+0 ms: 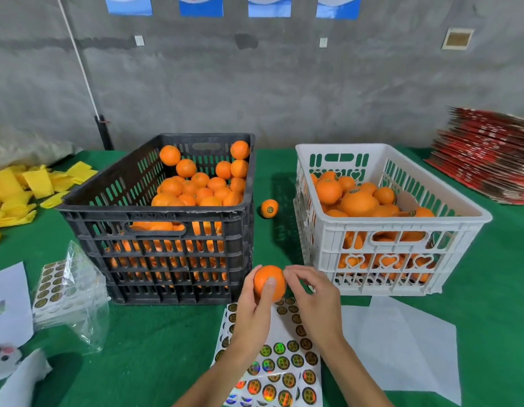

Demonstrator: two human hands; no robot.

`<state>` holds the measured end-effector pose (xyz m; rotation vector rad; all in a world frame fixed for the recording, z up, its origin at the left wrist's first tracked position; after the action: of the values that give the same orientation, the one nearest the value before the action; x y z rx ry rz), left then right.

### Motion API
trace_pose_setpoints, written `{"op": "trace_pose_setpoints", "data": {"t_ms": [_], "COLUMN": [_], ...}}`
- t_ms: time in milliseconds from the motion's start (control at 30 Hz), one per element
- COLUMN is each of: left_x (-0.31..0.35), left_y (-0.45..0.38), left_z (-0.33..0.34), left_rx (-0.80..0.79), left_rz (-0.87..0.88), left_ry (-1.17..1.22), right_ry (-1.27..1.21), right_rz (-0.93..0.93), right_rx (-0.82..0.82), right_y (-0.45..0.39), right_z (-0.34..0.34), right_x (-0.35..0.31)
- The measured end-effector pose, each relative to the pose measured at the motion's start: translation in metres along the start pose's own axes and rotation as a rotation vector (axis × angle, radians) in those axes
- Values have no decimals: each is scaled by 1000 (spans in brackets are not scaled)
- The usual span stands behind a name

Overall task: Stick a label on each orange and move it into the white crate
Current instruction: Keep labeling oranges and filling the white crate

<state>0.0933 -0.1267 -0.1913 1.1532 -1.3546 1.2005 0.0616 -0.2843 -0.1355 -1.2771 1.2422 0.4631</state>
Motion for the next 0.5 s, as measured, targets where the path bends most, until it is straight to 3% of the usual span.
{"op": "trace_pose_setpoints", "data": {"t_ms": [100,200,300,400,500], "left_x": [41,87,137,191,231], "left_y": [-16,-37,-62,-87,-103], "left_z": [5,16,43,82,112], "left_rx": [0,-23,-60,-144,-251], "left_rz": [26,44,86,165,266], "left_ry": [176,219,105,-50,-218], "right_ry": [-35,314,617,701,849], "right_rz": [-88,-352,-513,-442,-277], "right_rx": [-86,-119,13,186,252], "right_y": [-13,-31,-57,-96,-136], "right_z": [3,-2,-18,-53,-84], "right_x": [-32,-80,-119,-139,-137]}}
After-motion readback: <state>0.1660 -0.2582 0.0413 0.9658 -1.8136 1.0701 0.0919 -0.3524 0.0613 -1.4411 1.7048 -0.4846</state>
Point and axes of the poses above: each hand's wrist, its own y-axis away from the middle knuckle, its own z-axis out of the palm, x = y × z, the point moved 10 cm from there along -y, towards the middle knuckle, and after that the axes turned 6 degrees about -y, right-handed, at the moved point
